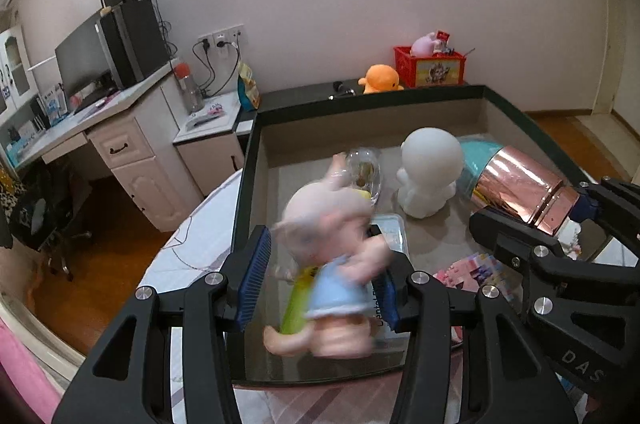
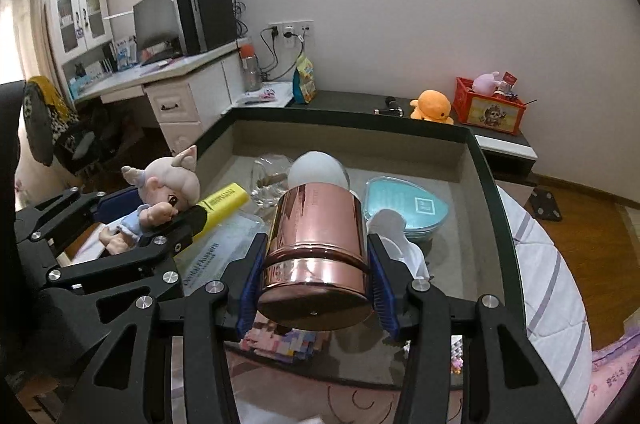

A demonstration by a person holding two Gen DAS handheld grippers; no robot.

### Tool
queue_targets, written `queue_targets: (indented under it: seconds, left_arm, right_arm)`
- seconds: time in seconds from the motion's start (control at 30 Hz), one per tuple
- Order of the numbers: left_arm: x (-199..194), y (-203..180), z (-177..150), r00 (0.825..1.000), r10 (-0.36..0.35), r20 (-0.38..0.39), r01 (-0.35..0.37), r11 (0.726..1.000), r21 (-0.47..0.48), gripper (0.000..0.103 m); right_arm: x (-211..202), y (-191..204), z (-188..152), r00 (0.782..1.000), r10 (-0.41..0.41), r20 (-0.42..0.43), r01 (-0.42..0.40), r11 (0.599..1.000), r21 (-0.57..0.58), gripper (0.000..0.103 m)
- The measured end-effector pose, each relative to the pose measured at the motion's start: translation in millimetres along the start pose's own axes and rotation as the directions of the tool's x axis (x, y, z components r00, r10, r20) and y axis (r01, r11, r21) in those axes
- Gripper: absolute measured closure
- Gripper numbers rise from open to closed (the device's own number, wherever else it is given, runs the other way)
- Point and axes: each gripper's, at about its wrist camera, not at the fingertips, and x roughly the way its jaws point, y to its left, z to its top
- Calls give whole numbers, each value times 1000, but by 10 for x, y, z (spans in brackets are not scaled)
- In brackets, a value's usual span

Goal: Organize rigid objects
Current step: 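Carry the doll and copper cup into the pink box and release both, then withdraw both tools from the box back over the bed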

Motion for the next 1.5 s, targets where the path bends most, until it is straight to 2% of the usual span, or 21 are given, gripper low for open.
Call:
queue_targets:
  seconds: [0.1, 0.2, 0.27, 0.33, 0.5, 0.53, 0.63, 0.73, 1.0, 1.23, 1.5]
  left_arm:
    - [-76, 17, 10, 1000, 13, 21, -12, 1000, -10, 38]
    - [-287, 101, 35, 998, 2, 58, 0, 999, -41, 25]
    - [-475, 150, 37, 995, 12, 96, -6, 998, -60, 17]
    - [-724, 187, 16, 989, 21, 148, -9, 997, -82, 8]
    - [-1452, 220, -130, 963, 43, 266, -11, 992, -122, 2]
    - [-1612, 216, -190, 954, 54, 294, -16, 992, -128, 0]
    - [-2015, 199, -359, 936, 59, 346, -8, 989, -148, 0]
    - [-2342, 132, -517, 923, 78, 378, -23, 989, -148, 0]
    - [-2995, -123, -872, 879, 116, 463, -70, 991, -114, 0]
    - [-3239, -167, -1068, 878, 104, 468, -50, 991, -125, 0]
    - [-3310, -235, -1119, 880, 89, 467, -35, 992, -125, 0]
  right_arm:
    - [-78, -27, 25, 1000, -1, 25, 1, 1000, 12, 51]
    - [-261, -42, 64, 998, -10, 59, 9, 1000, 21, 39]
    - [-492, -43, 81, 995, -14, 98, 10, 999, 39, 26]
    - [-672, -26, 103, 991, -9, 134, 3, 999, 46, 22]
    - [-1330, 200, 3, 970, -20, 242, 19, 1000, 5, 21]
    - [-1431, 231, -23, 966, -26, 257, 26, 1000, 0, 18]
    - [-1787, 353, -173, 947, -38, 318, 44, 999, -11, 11]
    - [-2095, 446, -386, 940, -21, 340, 26, 1000, -11, 11]
    - [-2698, 586, -824, 898, -100, 429, 100, 995, 23, 11]
    - [-2909, 663, -999, 883, -131, 452, 130, 991, 33, 11]
    - [-3031, 655, -1138, 874, -153, 461, 148, 988, 48, 10]
